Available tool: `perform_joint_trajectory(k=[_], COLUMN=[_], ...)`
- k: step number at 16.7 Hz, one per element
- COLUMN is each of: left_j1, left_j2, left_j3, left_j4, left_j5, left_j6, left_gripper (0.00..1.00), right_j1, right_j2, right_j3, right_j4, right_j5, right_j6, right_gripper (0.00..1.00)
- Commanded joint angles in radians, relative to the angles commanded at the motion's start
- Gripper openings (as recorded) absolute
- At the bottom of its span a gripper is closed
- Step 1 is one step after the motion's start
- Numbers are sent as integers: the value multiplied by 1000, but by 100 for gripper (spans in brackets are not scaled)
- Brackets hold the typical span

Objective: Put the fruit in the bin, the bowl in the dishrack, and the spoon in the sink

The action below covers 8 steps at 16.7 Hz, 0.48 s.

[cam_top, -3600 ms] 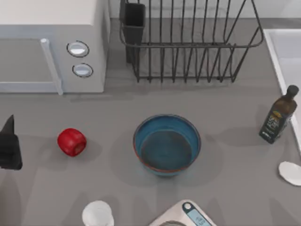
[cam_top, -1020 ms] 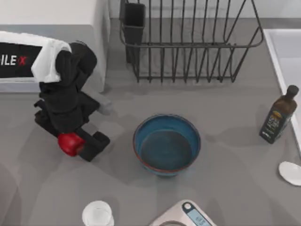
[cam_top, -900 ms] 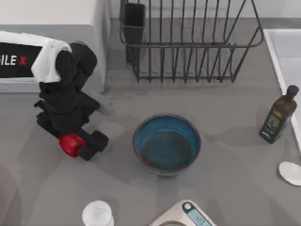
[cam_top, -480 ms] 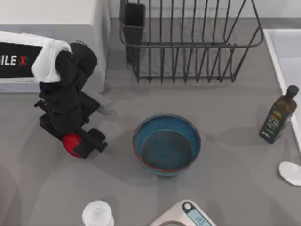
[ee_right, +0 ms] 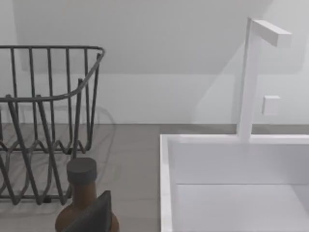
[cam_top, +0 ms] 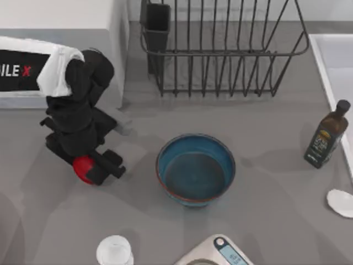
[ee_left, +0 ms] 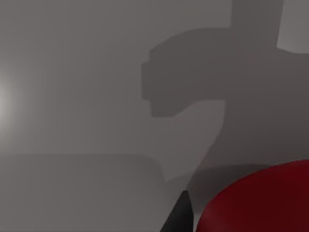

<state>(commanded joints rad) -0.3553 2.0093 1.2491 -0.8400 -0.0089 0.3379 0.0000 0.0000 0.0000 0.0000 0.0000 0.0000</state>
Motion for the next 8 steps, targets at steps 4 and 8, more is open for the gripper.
perform_joint_trajectory(k=[4, 8], left_j1=[-7, -3], left_j2=[-30, -92], left_j3=[76, 192], left_j4=[-112, -296], left_j5=[-2, -2], left_j6=[5, -3], left_gripper=[0, 0], right_j1=[0, 0], right_j2=[0, 0], right_j3=[0, 0], right_j4=[0, 0], right_j5=[0, 0], right_j6=[0, 0], right_gripper=[100, 100])
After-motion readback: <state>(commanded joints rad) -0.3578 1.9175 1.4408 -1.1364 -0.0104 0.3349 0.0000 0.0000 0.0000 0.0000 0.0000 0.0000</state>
